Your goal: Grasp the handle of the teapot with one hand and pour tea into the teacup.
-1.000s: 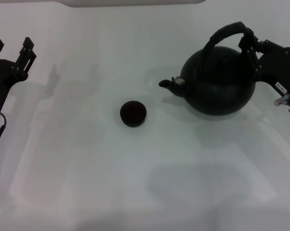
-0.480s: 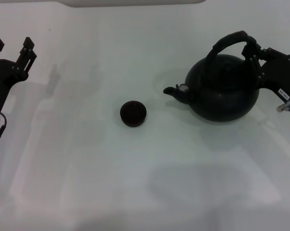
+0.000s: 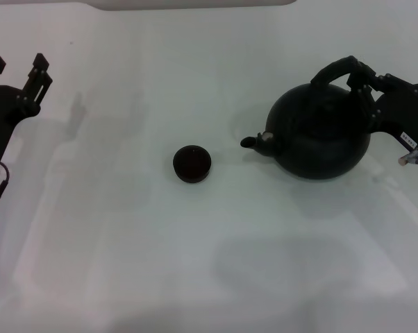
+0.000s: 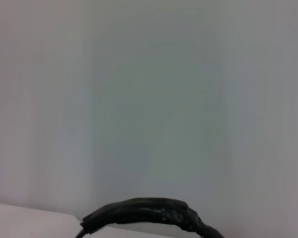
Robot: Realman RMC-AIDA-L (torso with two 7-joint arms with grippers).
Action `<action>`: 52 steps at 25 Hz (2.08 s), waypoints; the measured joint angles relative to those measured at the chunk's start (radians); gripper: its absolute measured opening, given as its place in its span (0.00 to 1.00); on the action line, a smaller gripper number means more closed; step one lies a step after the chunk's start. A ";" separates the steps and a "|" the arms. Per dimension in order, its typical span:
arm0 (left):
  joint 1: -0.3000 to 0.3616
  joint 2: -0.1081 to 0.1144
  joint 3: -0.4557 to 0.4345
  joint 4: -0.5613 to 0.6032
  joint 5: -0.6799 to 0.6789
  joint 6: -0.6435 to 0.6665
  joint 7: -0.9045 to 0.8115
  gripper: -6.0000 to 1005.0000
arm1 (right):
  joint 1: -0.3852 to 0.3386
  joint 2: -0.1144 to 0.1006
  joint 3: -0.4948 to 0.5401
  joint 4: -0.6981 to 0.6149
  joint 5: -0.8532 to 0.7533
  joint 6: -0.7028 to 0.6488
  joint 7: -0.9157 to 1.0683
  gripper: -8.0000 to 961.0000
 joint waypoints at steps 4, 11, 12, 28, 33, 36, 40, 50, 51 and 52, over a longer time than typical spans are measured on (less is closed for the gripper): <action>0.000 -0.001 0.000 0.000 0.000 0.000 0.000 0.77 | -0.002 0.000 0.000 0.000 0.000 0.001 0.007 0.19; 0.001 -0.001 0.000 0.000 0.000 0.000 0.000 0.77 | -0.017 0.000 0.001 0.000 0.004 0.002 0.059 0.40; 0.001 -0.001 0.000 0.000 0.000 0.000 0.000 0.77 | -0.020 0.000 0.001 0.000 0.005 0.002 0.069 0.43; -0.002 -0.001 0.000 0.000 0.000 0.000 0.000 0.77 | -0.108 0.001 0.029 0.001 0.054 -0.122 0.053 0.92; -0.004 -0.002 0.000 0.000 0.000 0.000 0.001 0.77 | -0.118 0.003 0.029 0.001 0.105 -0.134 -0.046 0.92; -0.008 -0.002 0.000 0.000 0.000 0.000 0.006 0.77 | -0.127 0.007 0.026 -0.005 0.142 -0.138 -0.138 0.92; -0.009 -0.003 0.000 0.000 0.000 0.000 0.007 0.77 | -0.132 0.011 0.017 -0.014 0.186 -0.151 -0.183 0.91; -0.012 -0.004 0.000 0.000 0.000 0.006 0.008 0.77 | -0.132 0.011 0.015 -0.021 0.219 -0.154 -0.194 0.91; -0.013 -0.004 0.000 0.000 0.000 0.006 0.008 0.77 | -0.132 0.011 0.016 -0.021 0.219 -0.151 -0.194 0.91; -0.013 -0.004 0.000 0.000 0.000 0.006 0.008 0.77 | -0.132 0.011 0.016 -0.021 0.219 -0.150 -0.194 0.91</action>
